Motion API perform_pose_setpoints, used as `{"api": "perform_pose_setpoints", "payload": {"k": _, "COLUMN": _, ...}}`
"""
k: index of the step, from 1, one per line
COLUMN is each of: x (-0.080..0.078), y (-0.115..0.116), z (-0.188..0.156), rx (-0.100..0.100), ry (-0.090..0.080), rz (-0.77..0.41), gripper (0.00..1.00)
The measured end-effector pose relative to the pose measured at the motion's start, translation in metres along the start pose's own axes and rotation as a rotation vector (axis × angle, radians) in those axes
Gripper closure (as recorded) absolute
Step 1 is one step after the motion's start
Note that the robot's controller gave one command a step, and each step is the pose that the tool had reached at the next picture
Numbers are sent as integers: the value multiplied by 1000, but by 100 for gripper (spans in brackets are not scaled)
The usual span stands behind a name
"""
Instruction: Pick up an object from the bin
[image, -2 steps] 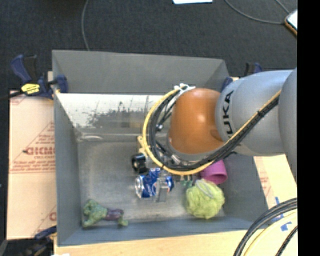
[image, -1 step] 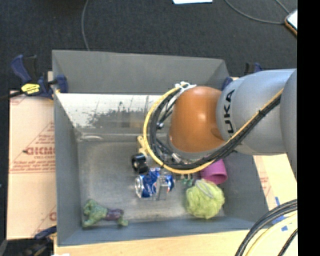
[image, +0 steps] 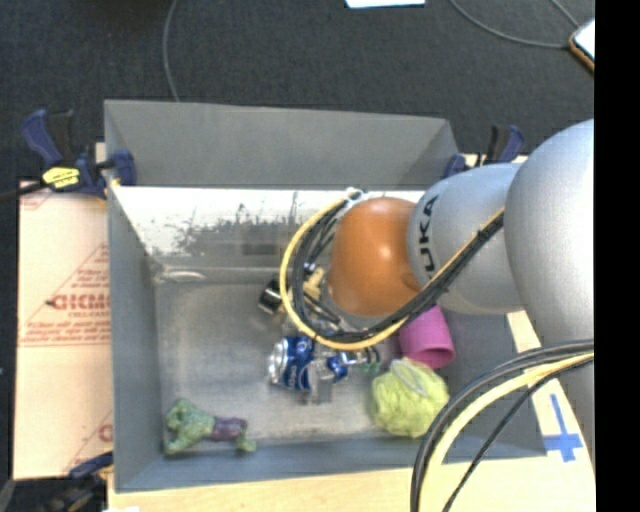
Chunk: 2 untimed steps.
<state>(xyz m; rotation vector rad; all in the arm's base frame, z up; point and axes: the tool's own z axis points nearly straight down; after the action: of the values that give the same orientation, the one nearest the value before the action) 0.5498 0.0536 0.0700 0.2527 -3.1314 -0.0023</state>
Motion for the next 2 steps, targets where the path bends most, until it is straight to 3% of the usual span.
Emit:
{"api": "perform_pose_setpoints", "payload": {"k": 1, "x": 0, "y": 7, "z": 0, "rx": 0, "ry": -5, "rz": 43, "gripper": 0}}
{"api": "perform_pose_setpoints", "payload": {"k": 2, "x": -1, "y": 0, "z": -1, "rx": 0, "ry": -5, "rz": 5, "gripper": 0}}
